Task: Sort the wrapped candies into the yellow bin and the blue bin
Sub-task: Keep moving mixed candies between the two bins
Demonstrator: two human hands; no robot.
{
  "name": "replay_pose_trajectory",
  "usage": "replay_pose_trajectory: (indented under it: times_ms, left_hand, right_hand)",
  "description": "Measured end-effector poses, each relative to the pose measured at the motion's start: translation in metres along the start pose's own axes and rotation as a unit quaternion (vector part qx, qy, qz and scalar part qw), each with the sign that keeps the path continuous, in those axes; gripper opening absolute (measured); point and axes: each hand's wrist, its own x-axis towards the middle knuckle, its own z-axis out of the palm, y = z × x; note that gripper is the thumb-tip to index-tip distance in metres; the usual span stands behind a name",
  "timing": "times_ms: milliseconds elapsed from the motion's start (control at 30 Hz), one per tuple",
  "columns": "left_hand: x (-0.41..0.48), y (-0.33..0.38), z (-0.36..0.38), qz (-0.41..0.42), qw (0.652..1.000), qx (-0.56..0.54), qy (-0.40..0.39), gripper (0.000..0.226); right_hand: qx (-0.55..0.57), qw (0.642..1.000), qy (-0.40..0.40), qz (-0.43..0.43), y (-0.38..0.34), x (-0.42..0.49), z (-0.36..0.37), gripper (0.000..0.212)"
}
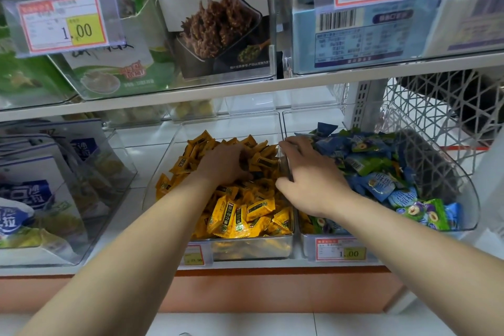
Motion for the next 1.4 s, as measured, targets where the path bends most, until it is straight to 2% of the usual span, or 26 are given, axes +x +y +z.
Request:
replay_pose_trajectory:
  times_ms: [100,267,367,467,667,733,800,833,933,967,1033,1100,1200,1267,1333,1400]
  left_hand:
    - [0.004,-0.002,0.0,-0.009,0.999,-0.019,-0.043,0.07]
    - [0.005,0.001,0.001,-0.026,0.998,0.021,-0.047,0.065]
    - [0.005,-0.002,-0.001,-0.025,0.998,-0.033,-0.045,0.039]
    - [-0.003,-0.008,-0.01,0.015,0.996,-0.09,-0.014,0.013]
    - [-0.031,-0.019,-0.041,0.015,0.976,-0.212,0.058,0.031]
    - [-0.042,-0.019,-0.051,0.002,0.968,-0.243,0.071,0.025]
    - [-0.055,-0.016,-0.06,-0.001,0.959,-0.273,0.074,0.032]
    - [-0.062,-0.013,-0.063,0.001,0.955,-0.288,0.072,0.034]
    - [-0.081,-0.002,-0.066,0.015,0.941,-0.334,0.055,0.013]
    - [-0.086,0.002,-0.065,0.014,0.936,-0.348,0.045,0.012]
    - [-0.094,0.005,-0.06,-0.004,0.922,-0.386,0.033,0.027]
    - [-0.101,0.003,-0.056,-0.018,0.926,-0.373,0.051,0.042]
    - [-0.113,-0.009,-0.054,-0.009,0.957,-0.28,0.074,0.045]
    - [-0.122,-0.016,-0.053,-0.009,0.963,-0.257,0.083,0.045]
    - [-0.13,-0.023,-0.053,-0.017,0.968,-0.23,0.094,0.041]
    - [-0.14,-0.029,-0.053,-0.027,0.979,-0.18,0.095,0.037]
  right_hand:
    - [0.004,1.0,0.001,0.0,0.0,0.0,0.0,0.073]
    - [0.011,1.0,0.001,0.001,0.0,-0.001,-0.001,0.071]
    - [0.011,1.0,0.001,0.001,0.0,-0.001,-0.001,0.071]
    - [0.008,1.0,0.003,-0.001,0.0,-0.001,-0.001,0.071]
    - [-0.004,1.0,-0.002,0.005,-0.001,0.0,-0.002,0.073]
    - [-0.034,0.999,0.026,-0.006,-0.005,0.0,-0.006,0.073]
    - [-0.047,0.995,0.078,-0.034,-0.015,-0.002,-0.011,0.069]
    - [-0.032,0.994,0.091,-0.048,-0.021,-0.002,-0.012,0.066]
    - [0.098,0.99,0.073,-0.066,-0.039,-0.005,-0.01,0.051]
    - [0.134,0.986,0.07,-0.064,-0.043,-0.004,-0.007,0.045]
    - [0.157,0.983,0.076,-0.052,-0.044,-0.002,-0.005,0.034]
    - [0.169,0.98,0.093,-0.041,-0.039,0.0,-0.007,0.024]
    - [0.235,0.957,0.167,-0.018,-0.027,0.004,-0.018,0.013]
    - [0.242,0.942,0.23,-0.014,-0.018,0.005,-0.028,0.01]
    - [0.161,0.951,0.262,-0.022,-0.005,0.002,-0.034,0.009]
    - [0.004,0.966,0.257,-0.02,0.009,-0.005,-0.035,0.009]
